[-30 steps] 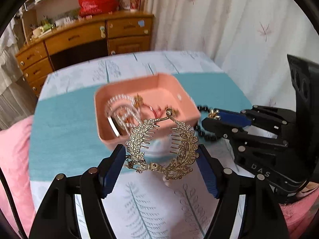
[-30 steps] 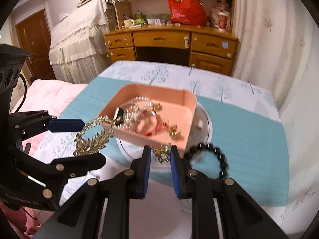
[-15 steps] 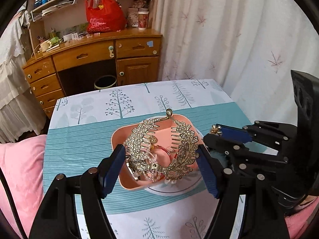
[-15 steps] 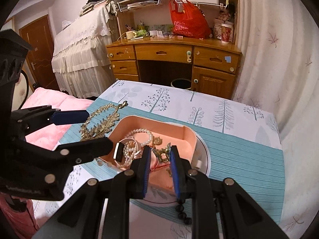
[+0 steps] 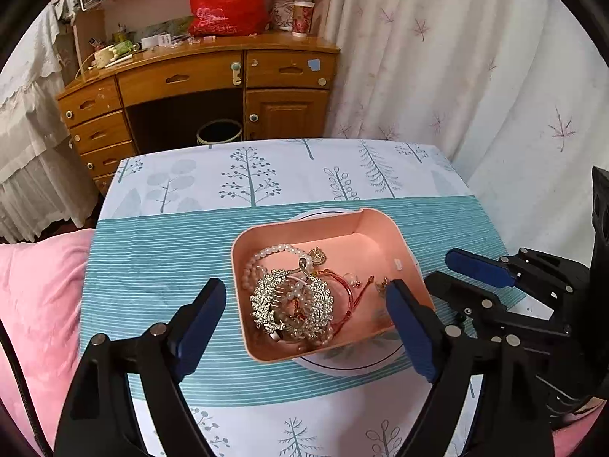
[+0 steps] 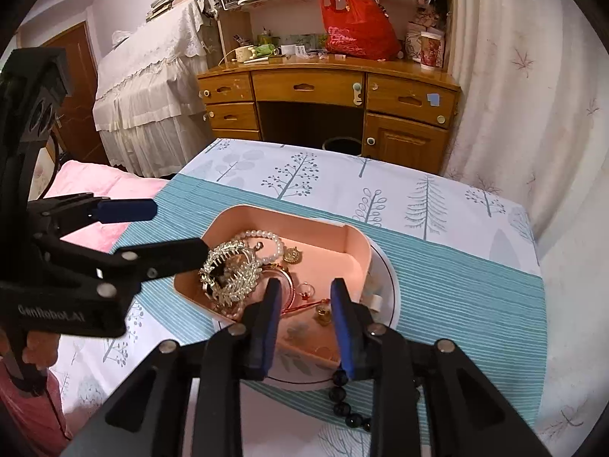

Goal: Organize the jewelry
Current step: 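Carry both items into the pink box and open both tools to release them, then move the right tool to the black bead bracelet and grasp it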

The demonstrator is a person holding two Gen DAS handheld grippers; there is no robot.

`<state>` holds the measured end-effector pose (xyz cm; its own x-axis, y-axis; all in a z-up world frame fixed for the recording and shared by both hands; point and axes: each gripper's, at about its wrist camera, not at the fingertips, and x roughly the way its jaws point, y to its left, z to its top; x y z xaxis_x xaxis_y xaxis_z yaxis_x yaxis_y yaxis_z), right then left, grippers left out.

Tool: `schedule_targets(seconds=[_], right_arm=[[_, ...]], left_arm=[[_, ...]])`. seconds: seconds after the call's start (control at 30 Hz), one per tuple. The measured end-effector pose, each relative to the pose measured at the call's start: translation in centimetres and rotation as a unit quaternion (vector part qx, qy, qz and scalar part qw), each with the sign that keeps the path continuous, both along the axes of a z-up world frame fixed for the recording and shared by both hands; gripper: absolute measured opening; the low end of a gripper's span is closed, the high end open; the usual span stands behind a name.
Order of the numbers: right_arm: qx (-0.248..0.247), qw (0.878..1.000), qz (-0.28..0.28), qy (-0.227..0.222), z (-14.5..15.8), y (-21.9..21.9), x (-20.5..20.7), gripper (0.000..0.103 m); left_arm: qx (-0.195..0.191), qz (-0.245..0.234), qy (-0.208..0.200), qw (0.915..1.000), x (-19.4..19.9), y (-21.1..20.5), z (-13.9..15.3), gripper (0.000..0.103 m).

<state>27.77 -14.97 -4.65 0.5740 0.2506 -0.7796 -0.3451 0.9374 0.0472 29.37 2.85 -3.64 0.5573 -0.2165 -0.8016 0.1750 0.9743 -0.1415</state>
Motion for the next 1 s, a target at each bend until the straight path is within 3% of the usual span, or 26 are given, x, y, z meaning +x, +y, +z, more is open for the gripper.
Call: schedule_targets(seconds=[0.23,0.5,1.0], right_arm=[[-0.011,1.000,0.001,-0.009,0.3,-1.1,-2.4,0.027],[-0.031,0.999,0.011,0.020,-2.1,-2.5,-5.2,0.027],[-0.065,0.994,0.007,0.087,-7.6,-2.7,-3.6,0.026]], left_arm=[[0.008,0.004,0.004,0.9999,-2.4,0.2,-0.1,0.087],[0.034,0.007,0.014,0.9993,-6.7,0.1,-1.7,0.088],[0.044,0.017,0.069,0.9965,-11.6,1.5,-5.7,0.088]])
